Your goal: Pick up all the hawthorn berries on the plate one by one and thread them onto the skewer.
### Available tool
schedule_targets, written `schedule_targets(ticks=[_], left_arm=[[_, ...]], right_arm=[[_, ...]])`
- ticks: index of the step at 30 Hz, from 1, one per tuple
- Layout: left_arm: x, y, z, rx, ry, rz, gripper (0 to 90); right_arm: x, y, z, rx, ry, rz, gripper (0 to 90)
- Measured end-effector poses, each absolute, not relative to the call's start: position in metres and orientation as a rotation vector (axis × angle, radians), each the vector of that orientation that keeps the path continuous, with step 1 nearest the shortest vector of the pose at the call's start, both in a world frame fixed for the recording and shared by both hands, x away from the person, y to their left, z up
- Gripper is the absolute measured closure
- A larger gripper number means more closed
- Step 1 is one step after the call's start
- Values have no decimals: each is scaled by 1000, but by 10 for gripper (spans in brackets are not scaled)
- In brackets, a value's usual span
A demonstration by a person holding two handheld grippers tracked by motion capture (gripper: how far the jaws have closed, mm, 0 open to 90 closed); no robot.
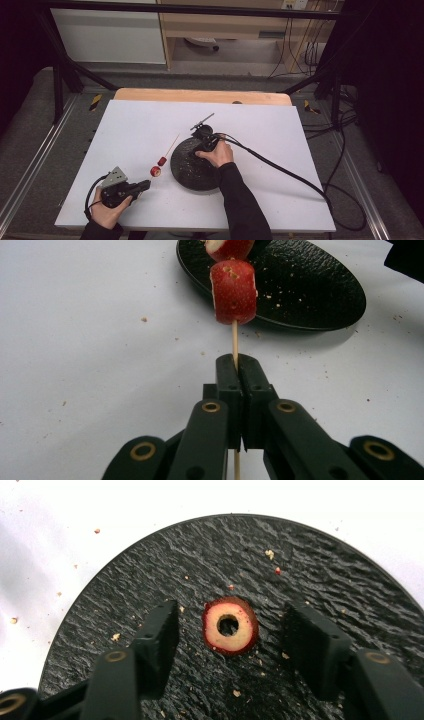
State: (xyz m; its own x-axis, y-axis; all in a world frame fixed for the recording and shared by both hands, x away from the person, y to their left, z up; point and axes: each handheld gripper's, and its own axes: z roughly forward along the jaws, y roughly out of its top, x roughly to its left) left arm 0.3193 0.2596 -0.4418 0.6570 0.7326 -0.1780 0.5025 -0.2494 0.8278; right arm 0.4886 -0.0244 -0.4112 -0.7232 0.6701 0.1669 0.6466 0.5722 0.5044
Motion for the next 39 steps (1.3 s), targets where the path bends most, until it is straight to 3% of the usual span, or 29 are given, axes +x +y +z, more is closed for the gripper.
schedule_targets(ticks=[15, 39], left_arm=[[319, 258, -442, 1919, 967, 299, 885], [319, 257, -442, 1925, 961, 304, 886]], right_arm=[[495, -23, -419, 1199, 2773, 859, 609], [486, -29, -400, 1198, 2752, 878, 626]])
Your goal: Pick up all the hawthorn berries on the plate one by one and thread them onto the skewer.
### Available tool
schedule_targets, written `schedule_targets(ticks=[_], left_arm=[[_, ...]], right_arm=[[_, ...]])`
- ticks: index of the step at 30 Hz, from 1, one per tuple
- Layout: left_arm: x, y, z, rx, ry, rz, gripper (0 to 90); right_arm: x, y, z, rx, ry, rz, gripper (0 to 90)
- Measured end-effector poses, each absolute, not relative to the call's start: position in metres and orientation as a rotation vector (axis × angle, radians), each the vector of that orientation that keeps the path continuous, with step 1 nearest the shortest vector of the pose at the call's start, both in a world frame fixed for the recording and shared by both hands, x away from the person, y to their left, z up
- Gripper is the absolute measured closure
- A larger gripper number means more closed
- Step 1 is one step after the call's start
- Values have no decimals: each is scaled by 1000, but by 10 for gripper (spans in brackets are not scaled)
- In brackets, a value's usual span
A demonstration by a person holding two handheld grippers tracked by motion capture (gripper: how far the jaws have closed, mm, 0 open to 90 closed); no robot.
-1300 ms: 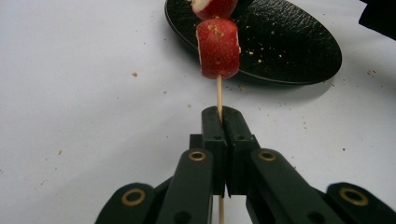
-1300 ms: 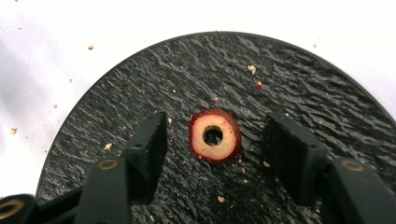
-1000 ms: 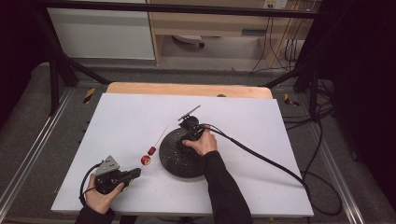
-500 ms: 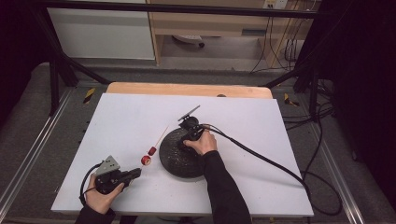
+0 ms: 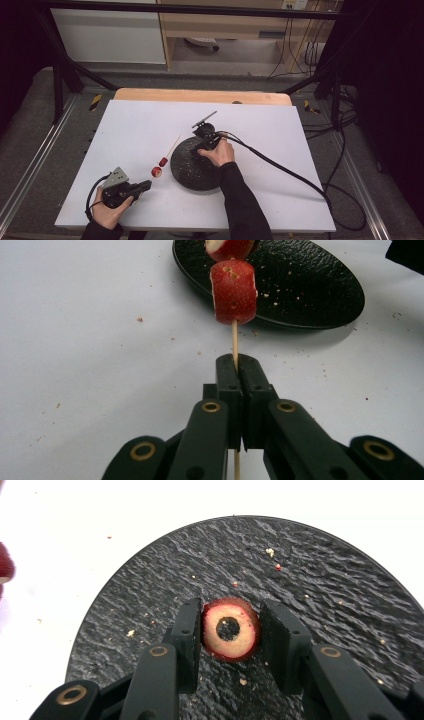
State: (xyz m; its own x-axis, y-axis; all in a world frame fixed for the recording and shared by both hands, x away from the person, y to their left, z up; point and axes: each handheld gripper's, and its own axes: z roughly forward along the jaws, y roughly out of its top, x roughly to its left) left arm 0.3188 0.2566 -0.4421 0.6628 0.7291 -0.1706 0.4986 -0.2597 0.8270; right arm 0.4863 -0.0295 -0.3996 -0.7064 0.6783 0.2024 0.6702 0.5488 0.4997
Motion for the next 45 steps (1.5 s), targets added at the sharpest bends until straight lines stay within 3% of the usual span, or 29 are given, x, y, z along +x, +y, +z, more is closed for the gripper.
schedule_targets(ticks=[25, 45], left_arm=[[317, 254, -442, 1927, 955, 308, 886], [317, 247, -440, 1914, 958, 308, 885]], right_arm=[[457, -60, -385, 1228, 2670, 1134, 628], [421, -96, -406, 1339, 2368, 1606, 628]])
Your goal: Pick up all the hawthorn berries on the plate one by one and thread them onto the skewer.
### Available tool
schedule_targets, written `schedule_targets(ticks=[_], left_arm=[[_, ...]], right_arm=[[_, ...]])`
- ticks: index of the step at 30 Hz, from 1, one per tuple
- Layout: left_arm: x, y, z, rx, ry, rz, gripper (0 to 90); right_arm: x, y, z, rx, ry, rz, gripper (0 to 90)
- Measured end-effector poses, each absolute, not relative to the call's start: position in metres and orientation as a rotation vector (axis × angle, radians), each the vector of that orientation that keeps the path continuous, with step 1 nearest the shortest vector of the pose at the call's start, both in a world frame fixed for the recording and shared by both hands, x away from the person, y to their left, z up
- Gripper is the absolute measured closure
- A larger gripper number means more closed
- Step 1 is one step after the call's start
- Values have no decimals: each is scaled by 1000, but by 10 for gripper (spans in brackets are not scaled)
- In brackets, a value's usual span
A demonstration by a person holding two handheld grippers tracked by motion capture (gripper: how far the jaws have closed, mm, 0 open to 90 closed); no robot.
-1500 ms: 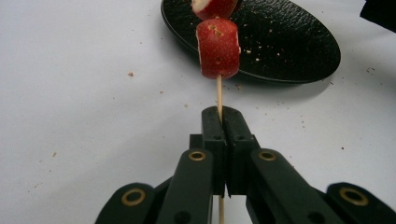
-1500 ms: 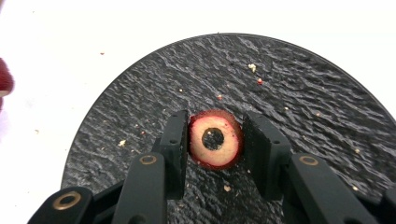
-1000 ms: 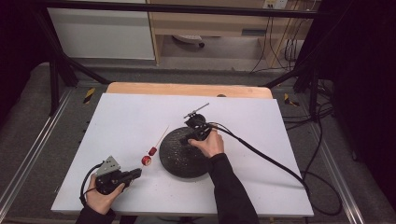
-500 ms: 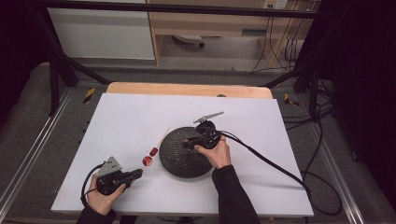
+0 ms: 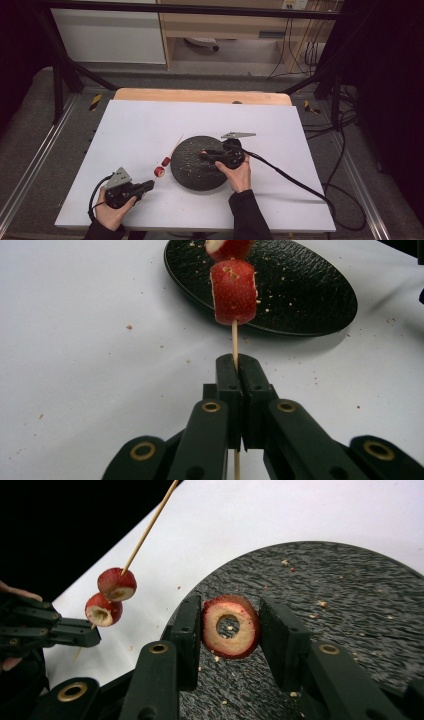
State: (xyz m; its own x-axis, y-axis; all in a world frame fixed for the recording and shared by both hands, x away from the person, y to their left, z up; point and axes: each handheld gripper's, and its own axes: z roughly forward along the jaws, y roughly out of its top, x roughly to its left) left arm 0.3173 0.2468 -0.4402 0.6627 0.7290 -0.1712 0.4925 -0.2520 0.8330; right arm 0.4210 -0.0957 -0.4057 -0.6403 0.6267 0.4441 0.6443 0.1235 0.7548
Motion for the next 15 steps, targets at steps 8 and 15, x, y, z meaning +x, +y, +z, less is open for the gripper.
schedule_targets(ticks=[8, 15], left_arm=[[318, 238, -437, 1918, 942, 310, 885], [319, 232, -435, 1925, 935, 311, 885]], right_arm=[[413, -112, -410, -1364, -2237, -1706, 628], [409, -124, -413, -1405, -2138, -1828, 628]])
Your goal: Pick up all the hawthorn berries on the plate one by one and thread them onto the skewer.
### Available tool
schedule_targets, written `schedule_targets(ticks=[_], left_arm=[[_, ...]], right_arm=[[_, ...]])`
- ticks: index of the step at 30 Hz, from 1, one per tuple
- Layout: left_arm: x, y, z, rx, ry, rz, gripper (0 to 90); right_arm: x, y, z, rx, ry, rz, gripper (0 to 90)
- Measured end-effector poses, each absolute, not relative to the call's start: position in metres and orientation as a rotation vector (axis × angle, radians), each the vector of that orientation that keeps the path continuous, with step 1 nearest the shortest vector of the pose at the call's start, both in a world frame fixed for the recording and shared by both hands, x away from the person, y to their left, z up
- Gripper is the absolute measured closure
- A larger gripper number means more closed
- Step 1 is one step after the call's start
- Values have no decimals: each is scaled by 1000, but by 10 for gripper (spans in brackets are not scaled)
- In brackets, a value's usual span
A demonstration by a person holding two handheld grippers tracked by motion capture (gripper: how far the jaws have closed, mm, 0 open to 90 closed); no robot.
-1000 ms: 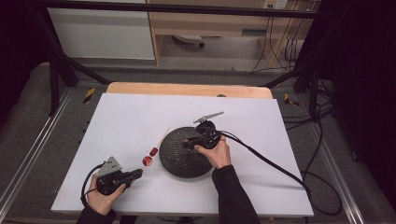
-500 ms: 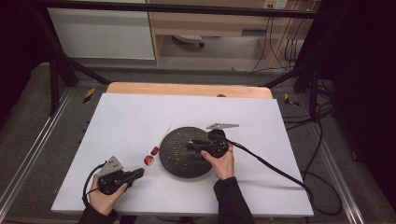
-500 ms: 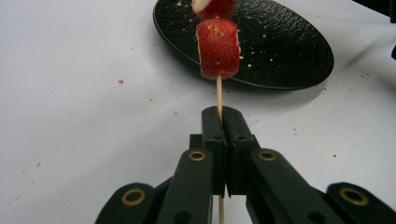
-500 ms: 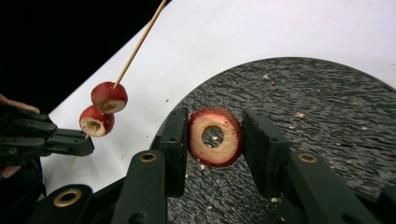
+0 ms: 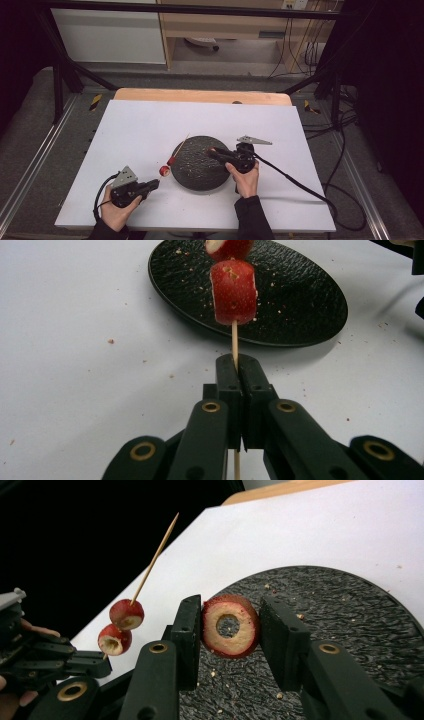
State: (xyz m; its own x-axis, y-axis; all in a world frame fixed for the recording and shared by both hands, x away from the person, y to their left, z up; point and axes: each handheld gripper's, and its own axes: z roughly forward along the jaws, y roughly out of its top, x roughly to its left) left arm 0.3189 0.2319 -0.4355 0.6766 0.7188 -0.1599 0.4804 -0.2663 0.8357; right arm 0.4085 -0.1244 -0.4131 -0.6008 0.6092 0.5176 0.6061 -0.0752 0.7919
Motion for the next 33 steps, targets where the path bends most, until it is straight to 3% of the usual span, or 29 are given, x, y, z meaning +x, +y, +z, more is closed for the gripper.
schedule_targets(ticks=[33], left_arm=[[323, 201, -418, 1915, 866, 327, 886]], right_arm=[[413, -141, -391, 1428, 1764, 2044, 628]])
